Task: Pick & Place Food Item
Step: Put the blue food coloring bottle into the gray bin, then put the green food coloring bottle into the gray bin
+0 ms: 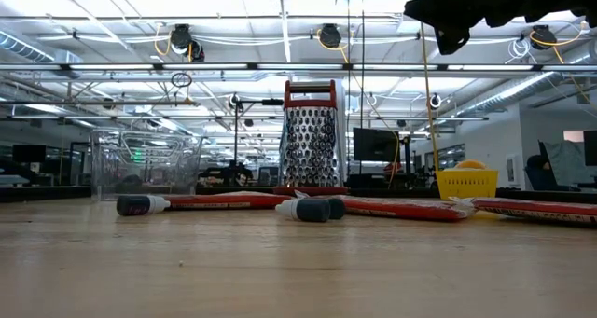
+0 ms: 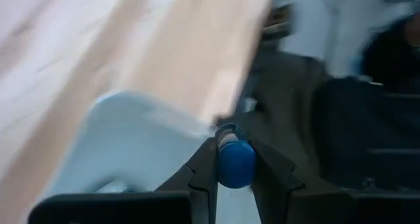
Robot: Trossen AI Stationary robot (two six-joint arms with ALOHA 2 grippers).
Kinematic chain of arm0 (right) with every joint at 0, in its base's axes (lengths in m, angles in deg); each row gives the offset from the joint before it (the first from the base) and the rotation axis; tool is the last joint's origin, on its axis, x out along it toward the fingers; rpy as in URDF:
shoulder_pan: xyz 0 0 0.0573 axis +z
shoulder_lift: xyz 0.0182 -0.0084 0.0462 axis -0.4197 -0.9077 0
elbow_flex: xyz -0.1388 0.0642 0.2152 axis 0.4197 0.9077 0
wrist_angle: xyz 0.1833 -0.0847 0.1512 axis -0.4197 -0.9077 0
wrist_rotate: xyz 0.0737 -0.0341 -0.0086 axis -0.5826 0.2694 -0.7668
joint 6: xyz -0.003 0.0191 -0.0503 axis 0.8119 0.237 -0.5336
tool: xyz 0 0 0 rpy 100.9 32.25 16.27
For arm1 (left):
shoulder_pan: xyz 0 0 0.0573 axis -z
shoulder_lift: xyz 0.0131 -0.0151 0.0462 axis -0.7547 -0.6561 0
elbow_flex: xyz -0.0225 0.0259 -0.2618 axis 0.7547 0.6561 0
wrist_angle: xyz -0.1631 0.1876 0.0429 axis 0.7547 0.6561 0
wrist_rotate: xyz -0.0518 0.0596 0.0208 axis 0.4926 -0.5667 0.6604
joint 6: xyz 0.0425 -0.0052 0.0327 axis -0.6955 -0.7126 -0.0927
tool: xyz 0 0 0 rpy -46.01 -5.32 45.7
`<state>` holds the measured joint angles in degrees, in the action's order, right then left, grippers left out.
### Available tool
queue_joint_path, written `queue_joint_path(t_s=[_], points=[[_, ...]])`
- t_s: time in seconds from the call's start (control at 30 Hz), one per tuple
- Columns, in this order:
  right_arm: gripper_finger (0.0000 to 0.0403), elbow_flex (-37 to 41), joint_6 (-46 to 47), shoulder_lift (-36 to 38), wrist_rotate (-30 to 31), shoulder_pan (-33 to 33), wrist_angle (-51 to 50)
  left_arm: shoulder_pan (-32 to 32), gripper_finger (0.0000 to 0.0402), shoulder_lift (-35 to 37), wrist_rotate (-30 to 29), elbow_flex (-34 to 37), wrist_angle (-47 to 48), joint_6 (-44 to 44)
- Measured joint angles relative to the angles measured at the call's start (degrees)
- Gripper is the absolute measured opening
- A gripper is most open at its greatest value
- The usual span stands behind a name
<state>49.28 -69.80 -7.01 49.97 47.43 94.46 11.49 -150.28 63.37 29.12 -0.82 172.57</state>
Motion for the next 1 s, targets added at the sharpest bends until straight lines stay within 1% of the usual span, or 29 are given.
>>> queue_joint_path(t_s=[0.1, 0.23, 0.47, 0.63, 0.77, 0.9, 1.0], points=[[0.013, 0.0, 0.0, 0.0, 0.0, 0.0, 0.0, 1.7, 0.0067, 0.0, 1.0, 0.0, 6.5, 6.9], [0.013, 0.0, -0.3, 0.0, 0.0, 0.0, 0.0, 2.7, 0.0087, -0.1, 1.9, 0.0, 9.5, 12.0], [0.013, 0.0, -0.9, 0.0, 0.0, 0.0, -0.2, 3.1, 0.0125, -0.1, -0.4, 0.0, 8.6, 12.3], [0.013, 0.0, -0.9, 0.0, 0.0, 0.0, -0.5, 3.1, 0.0138, -0.1, -0.5, 0.0, 8.8, 12.3], [0.013, 0.0, -0.3, 0.0, 0.0, 0.0, -0.5, 3.1, 0.0142, -0.1, -0.8, 0.0, 8.8, 12.2], [0.013, 0.0, 0.6, -1.2, 0.0, 0.0, 0.7, 3.1, 0.0142, -0.1, -4.1, 0.0, 8.6, 10.3], [0.013, 0.0, 1.0, -4.1, 0.0, 0.0, 4.0, 2.7, 0.0143, 0.0, -7.2, 0.0, 7.9, 9.3]])
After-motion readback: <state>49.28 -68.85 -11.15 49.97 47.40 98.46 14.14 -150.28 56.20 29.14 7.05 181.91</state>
